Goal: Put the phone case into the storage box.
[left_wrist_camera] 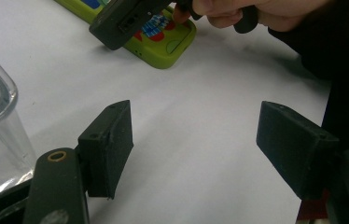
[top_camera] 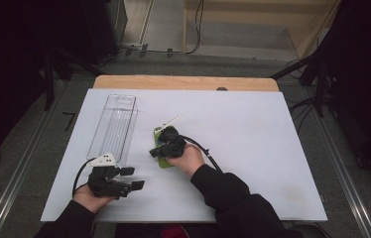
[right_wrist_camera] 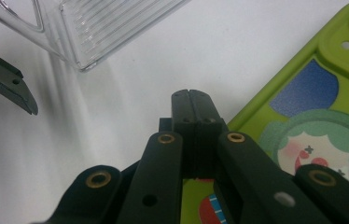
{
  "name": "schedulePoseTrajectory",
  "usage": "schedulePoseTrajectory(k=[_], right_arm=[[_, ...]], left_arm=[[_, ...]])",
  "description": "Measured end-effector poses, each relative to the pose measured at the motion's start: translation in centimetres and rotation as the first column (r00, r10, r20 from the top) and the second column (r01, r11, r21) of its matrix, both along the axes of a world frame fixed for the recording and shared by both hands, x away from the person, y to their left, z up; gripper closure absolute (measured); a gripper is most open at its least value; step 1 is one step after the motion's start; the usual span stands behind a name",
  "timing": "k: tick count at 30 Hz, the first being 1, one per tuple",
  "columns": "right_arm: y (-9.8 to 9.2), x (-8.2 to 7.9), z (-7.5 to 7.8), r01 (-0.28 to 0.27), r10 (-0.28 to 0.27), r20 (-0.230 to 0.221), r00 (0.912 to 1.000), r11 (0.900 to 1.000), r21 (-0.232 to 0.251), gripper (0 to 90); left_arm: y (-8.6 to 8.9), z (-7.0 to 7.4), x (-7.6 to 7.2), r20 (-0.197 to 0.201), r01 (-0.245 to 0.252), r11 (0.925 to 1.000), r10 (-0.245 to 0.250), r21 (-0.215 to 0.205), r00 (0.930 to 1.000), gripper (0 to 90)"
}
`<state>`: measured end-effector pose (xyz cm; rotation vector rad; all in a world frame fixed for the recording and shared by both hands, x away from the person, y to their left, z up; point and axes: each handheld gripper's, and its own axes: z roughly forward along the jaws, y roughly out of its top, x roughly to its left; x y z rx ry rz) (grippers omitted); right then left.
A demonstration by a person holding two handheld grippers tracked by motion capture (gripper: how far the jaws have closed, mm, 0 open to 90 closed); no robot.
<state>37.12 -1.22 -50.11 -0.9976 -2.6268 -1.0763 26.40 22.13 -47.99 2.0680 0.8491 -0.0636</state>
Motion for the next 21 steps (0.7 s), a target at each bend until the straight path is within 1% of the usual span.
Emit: schedulePoseTrajectory(k=[4, 5, 8, 9, 19, 21], right_arm=[[0.0, -0.1, 0.1, -0.001, 0.001, 0.009, 1.0000, 1.000, -0.012, 87.7], [-0.1, -0.2, 0.2, 0.003, -0.002, 0.008, 1.0000, 1.000, -0.022, 87.8], [-0.4, -0.1, 0.2, -0.001, 0.001, 0.002, 1.0000, 1.000, -0.026, 87.7], [-0.5, -0.1, 0.2, 0.008, -0.008, -0.006, 0.9999, 1.000, -0.025, 87.7], [-1.9, -0.3, 0.2, 0.024, -0.025, -0.009, 0.9997, 0.999, -0.028, 87.7], [-2.2, -0.3, 0.2, 0.030, -0.030, -0.010, 0.9995, 0.999, -0.028, 87.7]], left_arm=[[0.0, 0.0, 0.0, -0.001, -0.001, 1.0000, 0.001, 0.000, 1.0000, 27.9], [0.0, 0.0, 0.0, -0.001, 0.000, 1.0000, 0.000, -0.002, 1.0000, 27.8], [0.0, 0.0, 0.0, 0.000, 0.000, 1.0000, 0.000, 0.001, 1.0000, 27.9], [0.0, 0.0, 0.0, -0.001, 0.000, 1.0000, 0.000, 0.000, 1.0000, 27.9], [0.0, 0.1, -0.1, 0.007, -0.005, 1.0000, 0.005, -0.003, 1.0000, 27.9], [0.0, 0.1, 0.0, 0.006, -0.005, 1.0000, 0.004, 0.002, 1.0000, 27.9]])
